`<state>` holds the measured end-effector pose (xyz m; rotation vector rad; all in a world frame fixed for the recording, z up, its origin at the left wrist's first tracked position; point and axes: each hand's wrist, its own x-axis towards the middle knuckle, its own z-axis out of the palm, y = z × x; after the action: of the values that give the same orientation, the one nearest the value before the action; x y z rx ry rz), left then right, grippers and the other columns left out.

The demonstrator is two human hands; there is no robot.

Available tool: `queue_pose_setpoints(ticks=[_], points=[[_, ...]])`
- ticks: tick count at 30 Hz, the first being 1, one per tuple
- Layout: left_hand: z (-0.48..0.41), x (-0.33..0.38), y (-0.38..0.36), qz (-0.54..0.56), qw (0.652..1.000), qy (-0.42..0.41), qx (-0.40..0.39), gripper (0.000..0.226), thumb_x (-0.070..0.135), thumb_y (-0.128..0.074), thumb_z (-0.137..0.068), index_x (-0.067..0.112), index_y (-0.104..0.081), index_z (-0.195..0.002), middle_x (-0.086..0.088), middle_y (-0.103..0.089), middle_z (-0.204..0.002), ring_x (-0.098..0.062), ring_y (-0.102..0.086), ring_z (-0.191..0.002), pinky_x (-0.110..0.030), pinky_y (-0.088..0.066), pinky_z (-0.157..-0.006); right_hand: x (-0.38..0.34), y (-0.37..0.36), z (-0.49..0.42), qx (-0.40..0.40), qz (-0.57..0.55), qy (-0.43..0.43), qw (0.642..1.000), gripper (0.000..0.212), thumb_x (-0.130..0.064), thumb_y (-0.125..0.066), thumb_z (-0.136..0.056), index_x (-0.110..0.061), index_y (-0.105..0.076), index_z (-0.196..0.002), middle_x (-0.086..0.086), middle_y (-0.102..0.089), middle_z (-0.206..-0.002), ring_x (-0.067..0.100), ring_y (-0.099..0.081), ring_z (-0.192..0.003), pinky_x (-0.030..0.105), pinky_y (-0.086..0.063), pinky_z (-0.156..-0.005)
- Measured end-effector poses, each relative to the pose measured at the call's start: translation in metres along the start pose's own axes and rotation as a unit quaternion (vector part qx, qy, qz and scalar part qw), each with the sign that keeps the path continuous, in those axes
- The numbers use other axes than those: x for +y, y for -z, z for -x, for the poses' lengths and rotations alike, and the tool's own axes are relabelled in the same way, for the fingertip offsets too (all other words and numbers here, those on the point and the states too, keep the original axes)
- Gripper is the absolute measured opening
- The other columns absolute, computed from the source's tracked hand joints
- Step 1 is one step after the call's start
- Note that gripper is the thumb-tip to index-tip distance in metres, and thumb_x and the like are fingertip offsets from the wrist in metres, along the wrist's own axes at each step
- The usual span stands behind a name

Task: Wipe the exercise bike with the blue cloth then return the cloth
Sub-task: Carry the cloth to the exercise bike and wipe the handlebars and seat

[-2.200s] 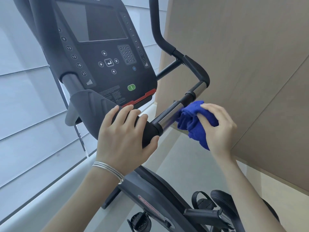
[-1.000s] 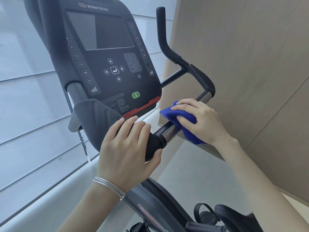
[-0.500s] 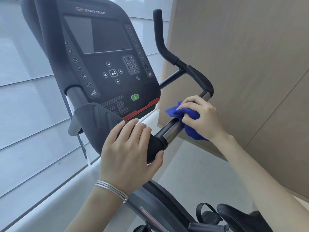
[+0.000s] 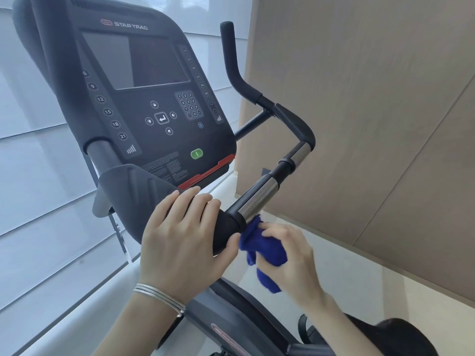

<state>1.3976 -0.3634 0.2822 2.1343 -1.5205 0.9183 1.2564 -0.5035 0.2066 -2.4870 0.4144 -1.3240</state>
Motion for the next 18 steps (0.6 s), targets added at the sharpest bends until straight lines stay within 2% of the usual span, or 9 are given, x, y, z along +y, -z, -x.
queue_pose_setpoints(ticks=[3, 7, 9, 12, 15, 18], points=[[0.0, -0.001, 0.001, -0.003, 1.0, -0.006, 0.002, 0.043, 0.05, -0.048, -0.081, 0.014, -0.068, -0.092, 0.0, -0.07, -0.1, -0.024, -0.063, -0.107, -0.039, -0.042, -0.099, -0.006, -0.018, 0.005, 0.024, -0.019, -0.003, 1.0, 0.036, -0.025, -0.071, -0.069, -0.022, -0.052, -0.099, -0.009, -0.052, -0.113, 0.01, -0.053, -0.099, 0.022, -0.051, -0.08], [0.0, -0.001, 0.001, -0.01, 1.0, -0.007, -0.001, 0.042, 0.051, -0.051, -0.079, 0.015, -0.068, -0.091, 0.0, -0.07, -0.098, -0.025, -0.063, -0.106, -0.038, -0.041, -0.099, 0.008, -0.023, -0.01, 0.09, -0.042, -0.061, 0.993, 0.03, -0.032, -0.067, -0.07, -0.022, -0.053, -0.095, -0.007, -0.047, -0.107, 0.007, -0.051, -0.094, 0.008, -0.046, -0.082], [0.0, -0.001, 0.001, -0.007, 1.0, -0.005, 0.004, 0.042, 0.05, -0.051, -0.078, 0.015, -0.068, -0.091, 0.0, -0.07, -0.098, -0.025, -0.064, -0.106, -0.039, -0.042, -0.098, 0.015, -0.024, -0.016, 0.113, -0.041, -0.086, 0.989, 0.031, -0.033, -0.068, -0.069, -0.023, -0.052, -0.095, -0.008, -0.047, -0.106, 0.007, -0.051, -0.094, 0.006, -0.046, -0.081], [-0.001, 0.0, 0.0, -0.002, 1.0, -0.006, 0.013, 0.041, 0.05, -0.051, -0.078, 0.015, -0.068, -0.09, 0.001, -0.07, -0.098, -0.024, -0.064, -0.106, -0.038, -0.043, -0.098, 0.012, -0.031, -0.011, 0.127, -0.046, -0.071, 0.988, 0.031, -0.028, -0.068, -0.068, -0.022, -0.052, -0.094, -0.008, -0.048, -0.104, 0.006, -0.051, -0.093, 0.008, -0.046, -0.079], [-0.001, -0.001, -0.001, -0.001, 1.0, -0.009, 0.021, 0.04, 0.049, -0.052, -0.077, 0.015, -0.069, -0.091, 0.001, -0.07, -0.098, -0.024, -0.064, -0.106, -0.038, -0.042, -0.098, 0.007, -0.036, -0.003, 0.126, -0.05, -0.032, 0.99, 0.029, -0.022, -0.068, -0.068, -0.02, -0.053, -0.093, -0.007, -0.049, -0.103, 0.01, -0.052, -0.092, 0.016, -0.049, -0.079], [-0.001, -0.002, -0.001, -0.002, 1.0, -0.012, 0.023, 0.04, 0.049, -0.053, -0.077, 0.015, -0.069, -0.09, 0.001, -0.07, -0.098, -0.024, -0.064, -0.105, -0.038, -0.042, -0.098, 0.014, -0.037, -0.01, 0.13, -0.042, -0.036, 0.99, 0.029, -0.026, -0.068, -0.07, -0.021, -0.052, -0.094, -0.007, -0.049, -0.104, 0.012, -0.053, -0.092, 0.022, -0.052, -0.077]])
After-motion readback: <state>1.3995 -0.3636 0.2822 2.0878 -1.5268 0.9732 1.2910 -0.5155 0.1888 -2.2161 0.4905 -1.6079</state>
